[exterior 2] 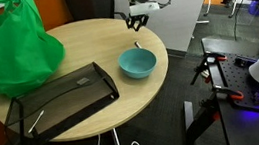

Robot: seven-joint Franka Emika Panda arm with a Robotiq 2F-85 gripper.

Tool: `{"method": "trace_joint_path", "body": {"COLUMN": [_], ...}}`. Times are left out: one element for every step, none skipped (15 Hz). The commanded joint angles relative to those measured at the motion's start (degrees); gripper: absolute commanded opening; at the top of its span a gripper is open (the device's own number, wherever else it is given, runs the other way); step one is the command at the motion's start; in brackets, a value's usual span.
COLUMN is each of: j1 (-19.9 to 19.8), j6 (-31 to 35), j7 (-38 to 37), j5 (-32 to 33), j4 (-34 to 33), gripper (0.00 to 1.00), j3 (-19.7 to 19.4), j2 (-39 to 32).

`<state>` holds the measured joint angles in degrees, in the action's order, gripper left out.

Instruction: Pick up the pen and put it in the bowl

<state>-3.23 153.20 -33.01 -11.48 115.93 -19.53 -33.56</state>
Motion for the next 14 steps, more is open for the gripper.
{"method": "trace_joint_path", "body": {"j1": [-0.2, -0.5, -0.6, -0.5, -0.2, -0.4, -0.6, -0.4, -0.3, -0.1, -0.1, -0.1, -0.2, -0.1], "j6": [-2.1, -2.2, -2.8, -2.6, -2.5, -2.3, -2.2, -1.7, -1.8, -1.7, -1.8, -1.8, -1.6, -1.4], "j7": [0.3, 1.0, 1.2, 1.2, 0.7, 1.2, 1.5, 1.3, 0.9, 0.6, 0.4, 0.2, 0.3, 0.1], "j5": [0.5, 0.2, 0.0, -0.1, 0.0, -0.2, -0.6, -0.8, -0.8, -0.7, -0.9, -0.9, -1.1, -1.1], "j4": [0.9, 1.1, 1.2, 1.5, 1.8, 2.2, 2.5, 2.8, 3.0, 3.1, 3.1, 3.2, 3.4, 3.5], "gripper": [0.42, 0.49, 0.56, 0.64, 0.71, 0.80, 0.81, 0.78, 0.74, 0.67, 0.58, 0.48, 0.40, 0.34], "j3": [1.0, 1.8, 2.4, 2.8, 2.9, 3.6, 4.3, 4.6, 4.7, 4.6, 4.7, 4.6, 4.7, 4.6], "j2": [1.0, 1.1, 0.8, 0.5, 0.3, 0.2, 0.1, -0.2, -0.4, -0.6, -0.8, -1.0, -1.2, -1.5]}}
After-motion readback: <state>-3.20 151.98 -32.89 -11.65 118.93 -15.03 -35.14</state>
